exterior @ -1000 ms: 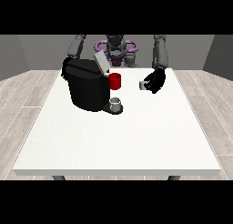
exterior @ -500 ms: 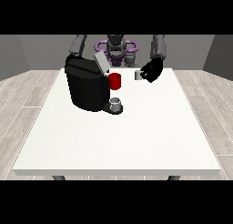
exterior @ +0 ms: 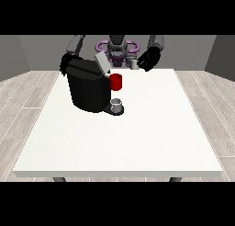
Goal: Insert the coffee pod into the coffee machine and close the lid
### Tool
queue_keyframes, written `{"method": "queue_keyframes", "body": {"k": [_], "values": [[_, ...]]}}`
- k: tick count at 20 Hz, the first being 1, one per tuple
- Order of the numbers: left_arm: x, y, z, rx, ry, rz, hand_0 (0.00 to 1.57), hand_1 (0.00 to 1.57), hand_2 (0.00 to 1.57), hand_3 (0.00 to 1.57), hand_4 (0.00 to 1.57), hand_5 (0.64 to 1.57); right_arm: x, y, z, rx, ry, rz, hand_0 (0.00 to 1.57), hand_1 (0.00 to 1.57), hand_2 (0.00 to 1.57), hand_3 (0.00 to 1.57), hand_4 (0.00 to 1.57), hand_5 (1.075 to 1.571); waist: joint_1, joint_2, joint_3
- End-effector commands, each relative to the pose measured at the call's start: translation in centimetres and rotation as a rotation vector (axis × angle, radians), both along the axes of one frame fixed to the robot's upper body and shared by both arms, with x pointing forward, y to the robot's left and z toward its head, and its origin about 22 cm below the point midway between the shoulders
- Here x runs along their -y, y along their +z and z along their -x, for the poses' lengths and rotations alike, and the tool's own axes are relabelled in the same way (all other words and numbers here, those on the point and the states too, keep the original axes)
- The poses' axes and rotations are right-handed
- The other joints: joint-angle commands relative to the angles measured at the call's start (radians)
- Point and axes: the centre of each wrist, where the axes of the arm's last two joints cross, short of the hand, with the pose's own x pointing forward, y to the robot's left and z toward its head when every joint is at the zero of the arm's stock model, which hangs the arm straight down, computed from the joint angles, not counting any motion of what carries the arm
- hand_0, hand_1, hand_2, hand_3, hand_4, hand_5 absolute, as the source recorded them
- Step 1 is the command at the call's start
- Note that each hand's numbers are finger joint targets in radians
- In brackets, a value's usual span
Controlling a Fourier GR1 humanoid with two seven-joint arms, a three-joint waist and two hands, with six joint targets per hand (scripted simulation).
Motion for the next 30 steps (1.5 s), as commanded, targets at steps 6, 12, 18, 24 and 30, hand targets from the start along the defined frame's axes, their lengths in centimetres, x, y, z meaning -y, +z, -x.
{"method": "queue_keyframes", "body": {"k": [6,12,18,24,30], "values": [[5.4,7.0,-1.9,0.063,-0.034,0.088,1.4,1.4,1.43,1.37,0.66,1.571,2.1,0.4,-1.5,0.033,-0.019,-0.012,0.0,0.0,0.0,0.0,0.24,1.571,0.008,0.036,0.0004],[2.6,9.7,-3.1,0.143,0.057,0.104,1.38,1.38,1.41,1.25,0.6,1.571,1.8,2.9,-3.3,0.14,0.085,-0.016,0.0,0.0,0.0,0.0,0.14,1.571,-0.068,0.145,0.0],[0.3,13.9,-4.1,0.218,0.106,0.154,1.47,1.47,1.47,1.36,0.64,1.571,0.5,3.5,-4.3,0.228,0.201,-0.03,0.0,0.0,0.0,0.0,0.07,1.571,-0.106,0.246,0.0001],[2.1,15.4,-4.3,0.269,0.126,0.178,1.49,1.49,1.48,1.41,0.6,1.571,0.9,2.4,-4.5,0.266,0.185,-0.009,0.0,0.0,0.0,0.0,0.29,1.571,-0.1,0.294,0.0006],[-0.5,18.6,-4.9,0.278,0.199,0.206,1.44,1.44,1.48,1.39,0.6,1.571,-1.8,5.3,-6.7,0.254,0.235,-0.006,0.0,0.0,0.0,0.0,0.24,1.571,-0.165,0.323,0.0]]}}
